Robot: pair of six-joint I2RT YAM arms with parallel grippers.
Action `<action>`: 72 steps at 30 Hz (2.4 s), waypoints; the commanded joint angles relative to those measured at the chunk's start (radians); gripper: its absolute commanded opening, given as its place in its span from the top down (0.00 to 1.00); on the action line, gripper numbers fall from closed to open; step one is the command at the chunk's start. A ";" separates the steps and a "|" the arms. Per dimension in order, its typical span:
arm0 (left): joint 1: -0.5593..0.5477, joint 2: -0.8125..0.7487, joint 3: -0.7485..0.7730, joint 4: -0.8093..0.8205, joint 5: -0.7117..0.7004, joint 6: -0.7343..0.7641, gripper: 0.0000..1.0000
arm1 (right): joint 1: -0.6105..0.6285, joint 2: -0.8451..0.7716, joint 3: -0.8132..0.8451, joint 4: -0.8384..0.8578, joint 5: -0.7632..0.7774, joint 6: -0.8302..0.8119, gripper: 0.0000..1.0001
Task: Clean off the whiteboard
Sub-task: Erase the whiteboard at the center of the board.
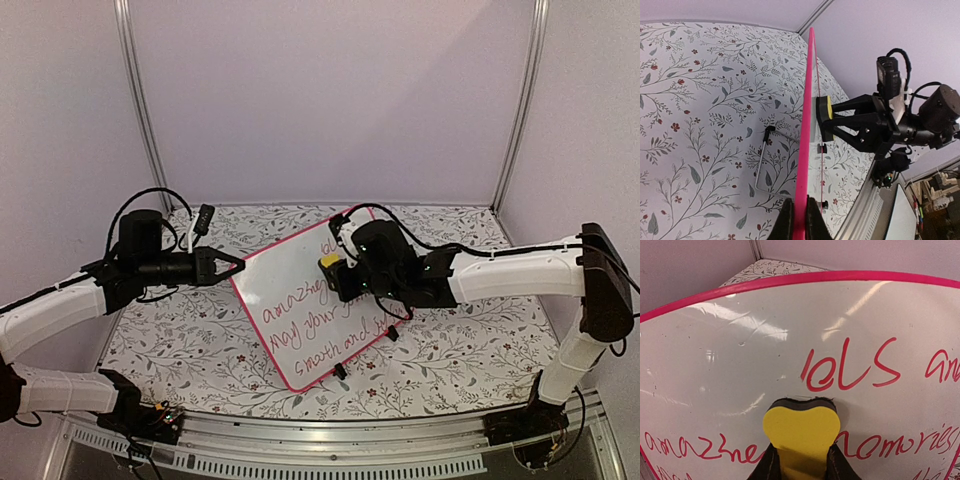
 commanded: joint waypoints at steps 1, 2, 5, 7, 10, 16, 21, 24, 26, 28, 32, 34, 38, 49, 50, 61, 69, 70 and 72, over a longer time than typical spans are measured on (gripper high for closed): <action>-0.019 -0.001 -0.007 0.004 -0.014 0.037 1.00 | -0.003 0.041 0.042 -0.053 0.019 -0.009 0.75; -0.019 -0.001 -0.006 0.005 -0.015 0.037 1.00 | -0.004 0.047 0.061 -0.051 0.020 -0.018 0.75; -0.019 -0.001 -0.006 0.004 -0.013 0.038 1.00 | -0.011 0.081 0.124 -0.051 0.023 -0.040 0.75; -0.020 -0.003 -0.007 0.004 -0.012 0.038 1.00 | -0.018 0.107 0.169 -0.050 0.025 -0.053 0.75; -0.020 -0.005 -0.006 0.005 -0.015 0.038 1.00 | -0.024 0.142 0.240 -0.052 0.034 -0.080 0.75; -0.023 -0.011 -0.007 0.004 -0.023 0.042 1.00 | -0.026 0.152 0.350 -0.108 0.033 -0.114 0.75; -0.021 -0.019 0.001 0.032 -0.024 0.054 0.80 | -0.026 0.028 0.303 -0.161 0.030 -0.084 0.75; -0.019 -0.016 0.029 0.025 -0.037 0.064 0.62 | -0.025 -0.075 0.241 -0.176 0.048 -0.078 0.75; -0.015 -0.006 0.075 -0.032 -0.054 0.073 0.50 | -0.026 -0.140 0.193 -0.185 0.075 -0.076 0.75; -0.014 0.013 0.140 -0.073 -0.077 0.085 0.38 | -0.026 -0.212 0.145 -0.192 0.099 -0.074 0.75; -0.007 0.113 0.317 -0.186 -0.121 0.123 0.23 | -0.026 -0.294 0.055 -0.194 0.145 -0.061 0.75; -0.008 0.192 0.419 -0.243 -0.118 0.144 0.19 | -0.026 -0.312 0.032 -0.198 0.145 -0.052 0.75; -0.013 0.353 0.564 -0.315 -0.027 0.187 0.11 | -0.025 -0.308 0.016 -0.210 0.127 -0.034 0.75; -0.037 0.402 0.495 -0.175 0.078 0.209 0.24 | -0.023 -0.244 0.025 -0.231 0.075 -0.010 0.75; -0.038 0.403 0.482 -0.169 0.081 0.209 0.27 | -0.023 -0.241 0.021 -0.223 0.070 -0.004 0.75; -0.073 0.429 0.459 -0.189 0.023 0.224 0.35 | -0.008 -0.188 0.045 -0.228 0.064 0.005 0.74; -0.092 0.463 0.458 -0.193 0.026 0.222 0.40 | -0.003 -0.159 0.060 -0.223 0.099 -0.017 0.74; -0.096 0.470 0.458 -0.194 0.025 0.222 0.41 | -0.001 -0.153 0.064 -0.222 0.100 -0.020 0.74; -0.105 0.480 0.459 -0.195 0.026 0.223 0.44 | -0.001 -0.144 0.071 -0.219 0.099 -0.021 0.74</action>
